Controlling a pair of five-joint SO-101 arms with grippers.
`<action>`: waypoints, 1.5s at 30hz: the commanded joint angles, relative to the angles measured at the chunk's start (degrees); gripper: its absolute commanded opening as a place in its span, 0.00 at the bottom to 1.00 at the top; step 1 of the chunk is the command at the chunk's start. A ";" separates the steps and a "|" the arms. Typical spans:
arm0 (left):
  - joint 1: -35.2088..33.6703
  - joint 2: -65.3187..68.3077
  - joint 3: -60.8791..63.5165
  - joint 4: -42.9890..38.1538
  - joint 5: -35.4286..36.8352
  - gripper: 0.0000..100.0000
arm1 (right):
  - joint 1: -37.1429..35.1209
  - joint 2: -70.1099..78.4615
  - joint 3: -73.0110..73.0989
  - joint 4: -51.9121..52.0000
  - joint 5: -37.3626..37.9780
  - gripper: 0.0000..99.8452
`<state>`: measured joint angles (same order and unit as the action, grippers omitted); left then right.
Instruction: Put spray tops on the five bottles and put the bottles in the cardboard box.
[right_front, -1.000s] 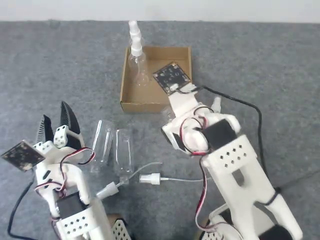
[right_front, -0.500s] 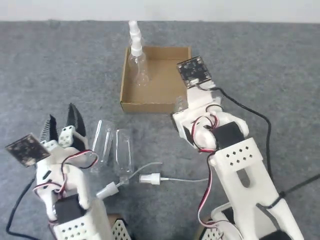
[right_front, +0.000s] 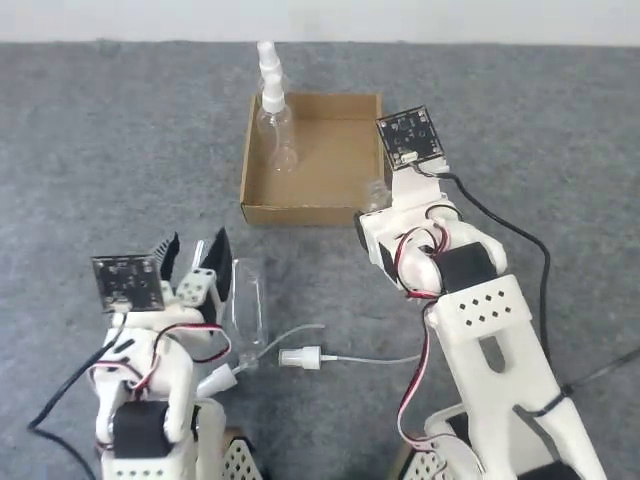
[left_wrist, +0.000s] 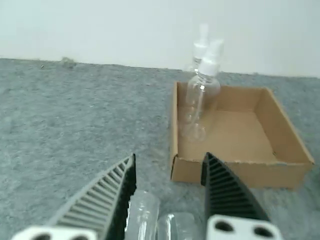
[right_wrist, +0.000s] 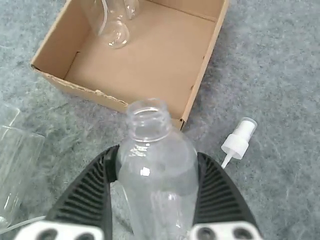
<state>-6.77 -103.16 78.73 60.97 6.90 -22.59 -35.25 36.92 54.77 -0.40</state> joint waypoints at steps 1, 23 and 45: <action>1.14 -0.70 -3.82 1.49 -2.29 0.20 | 0.75 -2.59 -0.62 -1.45 -0.53 0.02; 19.16 39.74 -12.70 4.31 -7.82 0.20 | 5.05 -3.21 -0.97 -1.54 -3.08 0.02; 41.76 46.07 -12.70 9.41 -17.32 0.26 | 18.42 -3.30 -2.29 -3.91 -12.31 0.02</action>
<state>33.41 -57.71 69.32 68.44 -9.19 -5.01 -35.25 36.92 53.10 -12.00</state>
